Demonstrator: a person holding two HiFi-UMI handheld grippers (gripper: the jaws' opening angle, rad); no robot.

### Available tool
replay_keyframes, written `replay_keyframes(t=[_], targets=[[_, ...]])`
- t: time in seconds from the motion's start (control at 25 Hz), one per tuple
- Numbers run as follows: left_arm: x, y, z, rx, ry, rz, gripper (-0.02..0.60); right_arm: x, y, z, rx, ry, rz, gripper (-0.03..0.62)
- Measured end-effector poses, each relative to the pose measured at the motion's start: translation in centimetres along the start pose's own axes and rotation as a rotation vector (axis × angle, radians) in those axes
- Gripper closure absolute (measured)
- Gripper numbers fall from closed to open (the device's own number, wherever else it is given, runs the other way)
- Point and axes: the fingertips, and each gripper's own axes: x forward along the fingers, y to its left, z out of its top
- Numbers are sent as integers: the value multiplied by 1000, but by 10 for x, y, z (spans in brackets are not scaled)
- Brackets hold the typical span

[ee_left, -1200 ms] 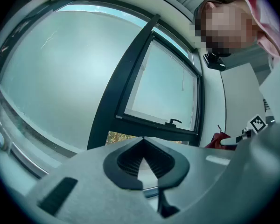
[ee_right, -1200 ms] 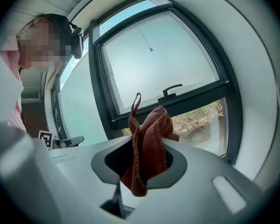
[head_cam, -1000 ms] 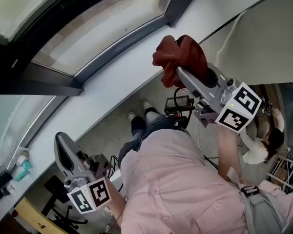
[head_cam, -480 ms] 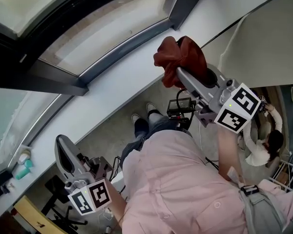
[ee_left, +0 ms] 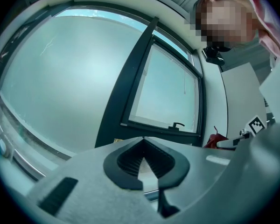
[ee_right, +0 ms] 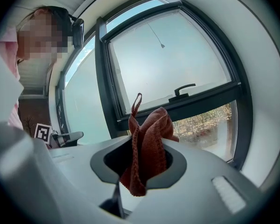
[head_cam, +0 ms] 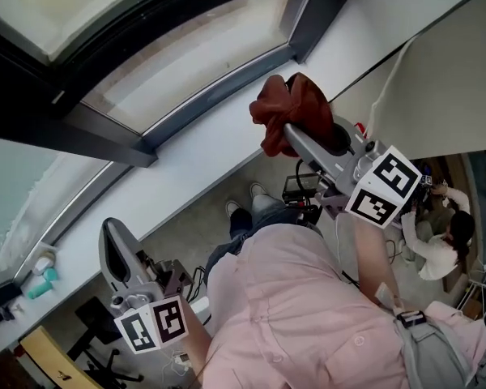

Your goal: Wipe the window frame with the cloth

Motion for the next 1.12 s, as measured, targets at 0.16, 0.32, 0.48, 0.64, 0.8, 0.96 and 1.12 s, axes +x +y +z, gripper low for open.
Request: replay_keyframes(t=[0.16,0.32,0.48,0.64,0.8,0.96,1.12], targets=[[38,-18,-12,18,36,-96,589,40,15,-3,-86,-15,14,516],[46,-67,-18,31,90,-196,589,36,39,10,-305,-56,-51,516],[77,-81,-24,11,83,-200,589,62,44,45,-450,-182,-6,516],[87,-73,-12,-18,63,-92,589,65,23,57,-459,-152,40,516],[77,-48,41,59,-66,77,589,81,7,85,-445,-174,109,516],[41,-24,61,138,-138,289,588,108,2,102,-391,-215,179,514],[29,-30,44,146,-139,345,589,129,3,91,-336,-192,239,516]])
